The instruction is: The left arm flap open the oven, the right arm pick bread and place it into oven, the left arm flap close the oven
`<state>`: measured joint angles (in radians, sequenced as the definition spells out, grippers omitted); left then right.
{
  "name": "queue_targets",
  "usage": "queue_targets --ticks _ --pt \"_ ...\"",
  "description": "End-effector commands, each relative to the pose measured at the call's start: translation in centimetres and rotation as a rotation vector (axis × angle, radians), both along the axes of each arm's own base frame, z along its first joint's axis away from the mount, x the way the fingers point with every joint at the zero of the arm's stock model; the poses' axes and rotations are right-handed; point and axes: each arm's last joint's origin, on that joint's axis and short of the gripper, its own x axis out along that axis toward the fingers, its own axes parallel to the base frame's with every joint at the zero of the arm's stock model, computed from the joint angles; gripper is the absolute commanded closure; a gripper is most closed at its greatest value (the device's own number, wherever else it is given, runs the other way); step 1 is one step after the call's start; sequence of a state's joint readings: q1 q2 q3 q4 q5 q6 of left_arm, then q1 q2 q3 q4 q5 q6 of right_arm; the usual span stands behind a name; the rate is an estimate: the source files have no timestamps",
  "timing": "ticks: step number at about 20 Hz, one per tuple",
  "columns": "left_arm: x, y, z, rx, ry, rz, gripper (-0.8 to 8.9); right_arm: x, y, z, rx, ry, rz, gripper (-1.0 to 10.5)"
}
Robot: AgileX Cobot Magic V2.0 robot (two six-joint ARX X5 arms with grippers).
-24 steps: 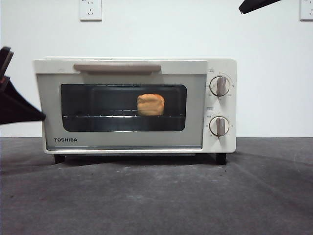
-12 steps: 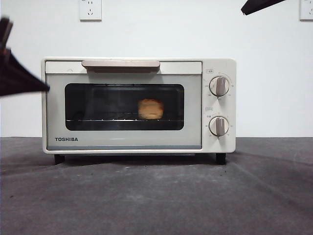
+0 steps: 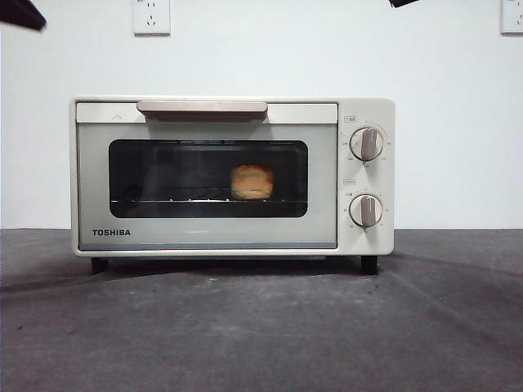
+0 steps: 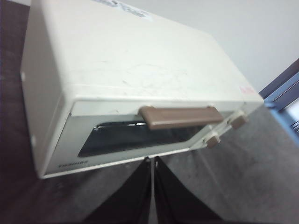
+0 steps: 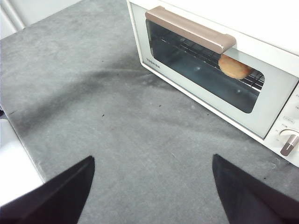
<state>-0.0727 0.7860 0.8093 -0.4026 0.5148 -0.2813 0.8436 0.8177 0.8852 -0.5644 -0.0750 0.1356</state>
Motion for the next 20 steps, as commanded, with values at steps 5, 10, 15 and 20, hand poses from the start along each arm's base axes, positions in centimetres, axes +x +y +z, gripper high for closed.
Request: queue_targets --ticks 5,10,15,20 --pt "-3.6 -0.3 2.6 0.215 -0.039 0.031 7.97 0.0 0.1 0.3 0.006 -0.017 -0.022 5.5" --pt "-5.1 -0.1 2.5 0.268 -0.013 0.022 7.97 0.1 0.1 0.4 0.0 -0.023 -0.046 5.5" --pt "-5.7 0.0 2.1 0.298 0.022 0.006 7.97 0.1 0.1 0.4 0.002 -0.022 -0.047 5.5" --pt "-5.8 0.0 2.1 0.302 0.018 0.004 7.97 0.1 0.1 0.4 0.002 -0.021 -0.048 5.5"
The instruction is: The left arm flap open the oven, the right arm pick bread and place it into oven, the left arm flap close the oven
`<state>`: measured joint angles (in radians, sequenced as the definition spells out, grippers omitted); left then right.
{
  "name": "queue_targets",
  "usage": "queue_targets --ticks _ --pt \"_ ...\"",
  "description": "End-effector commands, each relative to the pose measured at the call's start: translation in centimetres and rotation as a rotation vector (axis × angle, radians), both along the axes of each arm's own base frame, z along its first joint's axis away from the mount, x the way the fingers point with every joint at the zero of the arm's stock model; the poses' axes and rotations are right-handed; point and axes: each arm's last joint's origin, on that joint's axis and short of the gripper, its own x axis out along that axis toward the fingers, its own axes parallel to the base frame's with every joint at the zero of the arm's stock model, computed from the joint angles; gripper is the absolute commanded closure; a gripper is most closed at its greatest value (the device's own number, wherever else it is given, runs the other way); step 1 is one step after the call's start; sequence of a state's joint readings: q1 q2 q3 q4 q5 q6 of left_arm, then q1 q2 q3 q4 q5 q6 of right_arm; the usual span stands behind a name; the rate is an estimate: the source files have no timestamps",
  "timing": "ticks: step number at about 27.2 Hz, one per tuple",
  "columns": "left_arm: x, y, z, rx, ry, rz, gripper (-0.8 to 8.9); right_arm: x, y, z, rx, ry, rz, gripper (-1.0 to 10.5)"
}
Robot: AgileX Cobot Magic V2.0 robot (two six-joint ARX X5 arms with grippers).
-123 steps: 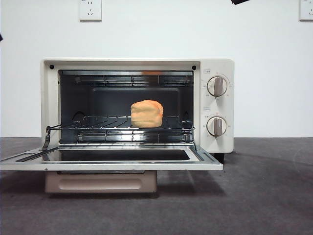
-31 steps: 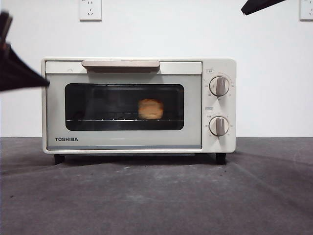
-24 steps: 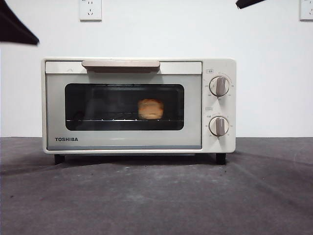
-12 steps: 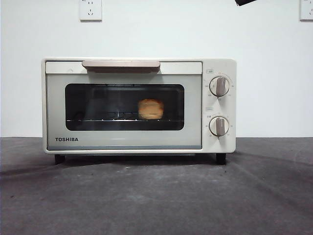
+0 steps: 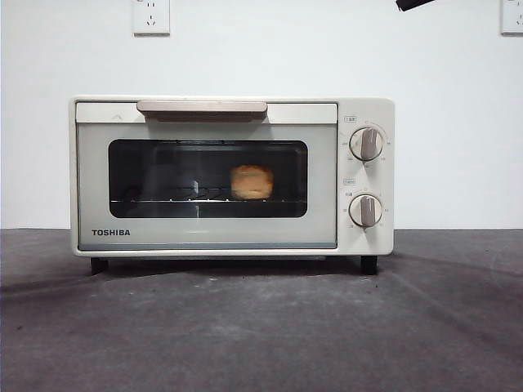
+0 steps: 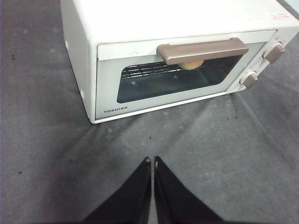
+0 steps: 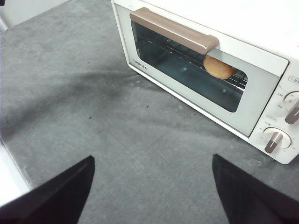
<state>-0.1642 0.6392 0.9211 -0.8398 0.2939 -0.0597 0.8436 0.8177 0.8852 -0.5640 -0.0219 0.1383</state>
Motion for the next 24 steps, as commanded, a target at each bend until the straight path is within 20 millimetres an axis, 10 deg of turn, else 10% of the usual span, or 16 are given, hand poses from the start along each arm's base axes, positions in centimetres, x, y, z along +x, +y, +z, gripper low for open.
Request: queue_targets --ticks 1,8,13,24 --pt "-0.1 -0.02 0.64 0.012 -0.036 -0.015 7.97 -0.03 0.19 0.35 0.017 -0.004 0.0 5.5" --pt "-0.1 -0.02 0.64 0.012 -0.036 -0.015 7.97 -0.03 0.19 0.35 0.016 -0.004 0.001 5.6" --pt "-0.12 -0.01 0.63 0.012 -0.034 -0.015 7.94 -0.03 0.19 0.35 0.016 -0.004 0.001 9.3" --pt "-0.12 -0.01 0.63 0.011 -0.033 -0.015 7.94 -0.04 0.18 0.37 0.017 -0.005 0.001 9.4"
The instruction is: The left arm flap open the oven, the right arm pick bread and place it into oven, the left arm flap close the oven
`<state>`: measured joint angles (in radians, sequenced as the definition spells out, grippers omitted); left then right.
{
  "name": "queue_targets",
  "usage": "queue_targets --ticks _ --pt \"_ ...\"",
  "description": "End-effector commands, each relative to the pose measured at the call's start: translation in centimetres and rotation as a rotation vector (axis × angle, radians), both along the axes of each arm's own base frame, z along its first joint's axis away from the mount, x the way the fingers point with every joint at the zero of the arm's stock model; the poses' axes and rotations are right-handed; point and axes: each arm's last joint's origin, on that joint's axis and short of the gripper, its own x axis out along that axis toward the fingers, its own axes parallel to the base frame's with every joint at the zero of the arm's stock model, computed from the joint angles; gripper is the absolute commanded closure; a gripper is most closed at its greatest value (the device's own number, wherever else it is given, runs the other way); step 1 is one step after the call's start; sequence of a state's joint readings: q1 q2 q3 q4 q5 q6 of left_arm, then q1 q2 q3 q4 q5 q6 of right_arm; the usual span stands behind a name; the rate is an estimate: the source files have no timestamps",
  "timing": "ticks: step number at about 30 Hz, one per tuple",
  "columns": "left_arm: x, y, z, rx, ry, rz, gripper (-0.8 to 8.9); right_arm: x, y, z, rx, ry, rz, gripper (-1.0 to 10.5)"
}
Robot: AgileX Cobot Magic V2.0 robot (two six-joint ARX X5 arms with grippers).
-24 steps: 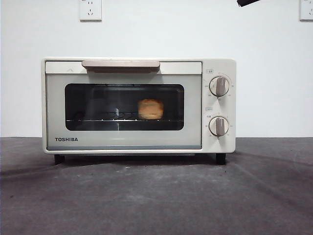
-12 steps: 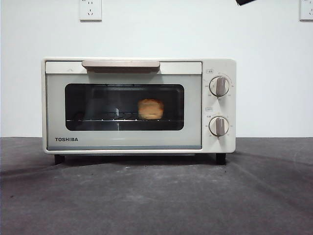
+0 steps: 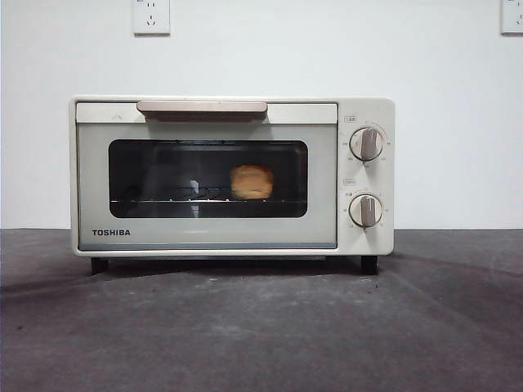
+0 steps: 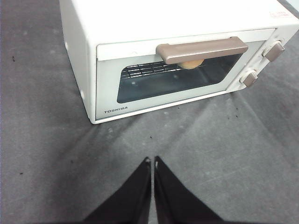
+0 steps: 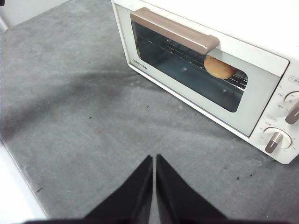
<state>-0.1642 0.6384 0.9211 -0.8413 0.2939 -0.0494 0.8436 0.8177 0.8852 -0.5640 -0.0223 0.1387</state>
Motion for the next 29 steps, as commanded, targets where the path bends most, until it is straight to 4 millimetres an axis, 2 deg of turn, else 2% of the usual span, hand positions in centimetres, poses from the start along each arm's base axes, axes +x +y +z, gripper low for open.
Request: queue_targets --ticks 1,15,18,21,25,29 --pt "-0.1 0.0 0.6 0.003 -0.03 -0.01 7.94 0.0 0.2 0.4 0.017 -0.005 0.001 9.4" --pt "-0.1 0.0 0.6 0.004 -0.03 -0.01 7.94 0.0 0.2 0.4 0.017 -0.005 0.001 9.4" --pt "-0.6 0.1 0.8 0.007 -0.048 -0.013 7.94 0.0 0.2 0.4 0.017 -0.005 0.001 9.4" --pt "-1.3 0.3 1.6 0.068 -0.197 -0.03 7.94 0.0 0.2 0.4 0.017 -0.006 0.001 9.4" --pt "-1.8 0.8 2.8 0.06 -0.525 0.03 7.94 0.0 0.2 0.4 0.017 -0.005 0.001 9.4" --pt "-2.0 1.4 1.6 0.084 -0.772 0.128 7.94 0.0 0.2 0.4 0.017 -0.006 0.001 9.4"
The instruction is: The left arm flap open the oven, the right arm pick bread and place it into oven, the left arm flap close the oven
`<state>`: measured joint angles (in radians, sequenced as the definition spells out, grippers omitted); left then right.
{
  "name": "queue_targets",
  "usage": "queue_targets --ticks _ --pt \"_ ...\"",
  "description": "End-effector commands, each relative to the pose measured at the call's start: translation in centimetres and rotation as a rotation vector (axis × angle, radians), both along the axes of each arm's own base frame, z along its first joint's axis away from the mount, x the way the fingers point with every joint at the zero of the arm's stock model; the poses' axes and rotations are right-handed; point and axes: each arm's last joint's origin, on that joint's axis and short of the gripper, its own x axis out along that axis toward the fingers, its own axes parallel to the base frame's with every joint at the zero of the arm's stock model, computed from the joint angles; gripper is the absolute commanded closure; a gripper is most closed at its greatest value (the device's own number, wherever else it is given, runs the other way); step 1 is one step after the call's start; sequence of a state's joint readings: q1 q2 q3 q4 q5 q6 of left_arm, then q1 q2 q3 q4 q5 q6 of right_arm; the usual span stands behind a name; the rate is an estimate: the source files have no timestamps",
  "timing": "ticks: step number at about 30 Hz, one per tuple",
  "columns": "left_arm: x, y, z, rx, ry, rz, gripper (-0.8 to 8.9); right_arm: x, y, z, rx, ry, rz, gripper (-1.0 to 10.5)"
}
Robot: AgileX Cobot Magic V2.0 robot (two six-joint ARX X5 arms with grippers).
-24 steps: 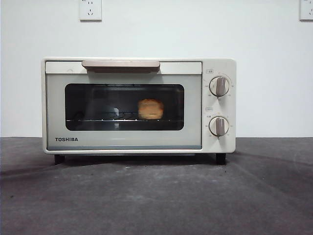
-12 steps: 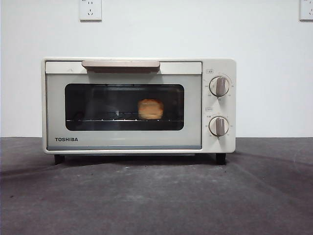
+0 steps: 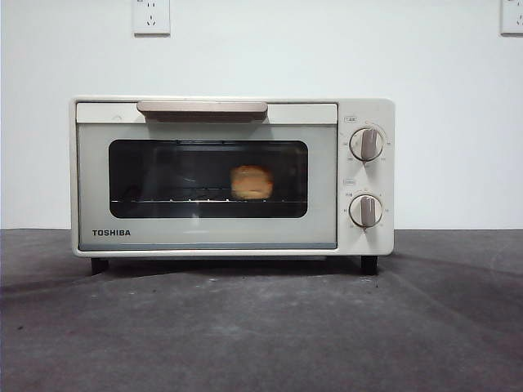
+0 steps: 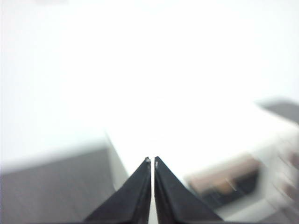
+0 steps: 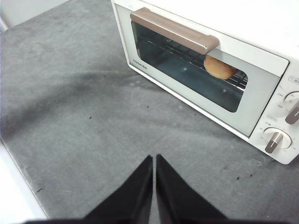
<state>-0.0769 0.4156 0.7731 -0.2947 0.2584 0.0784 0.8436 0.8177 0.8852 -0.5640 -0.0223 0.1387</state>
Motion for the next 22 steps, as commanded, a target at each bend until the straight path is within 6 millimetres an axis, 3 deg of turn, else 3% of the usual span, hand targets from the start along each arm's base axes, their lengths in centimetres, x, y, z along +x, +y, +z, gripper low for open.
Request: queue_targets --ticks 1,5,14,22 --pt "0.3 0.3 -1.1 0.018 -0.133 0.074 7.94 0.0 0.2 0.4 0.017 -0.005 0.001 9.4" --pt "0.2 0.8 -4.1 0.008 -0.177 0.179 7.94 0.0 0.2 0.4 0.017 -0.005 0.001 9.4" --pt "0.8 1.2 -12.0 0.025 -0.06 0.253 7.94 0.0 0.2 0.4 0.017 -0.005 0.001 9.4" --pt "1.4 1.3 -16.7 0.034 0.027 0.253 7.94 0.0 0.2 0.4 0.017 -0.005 0.001 9.4"
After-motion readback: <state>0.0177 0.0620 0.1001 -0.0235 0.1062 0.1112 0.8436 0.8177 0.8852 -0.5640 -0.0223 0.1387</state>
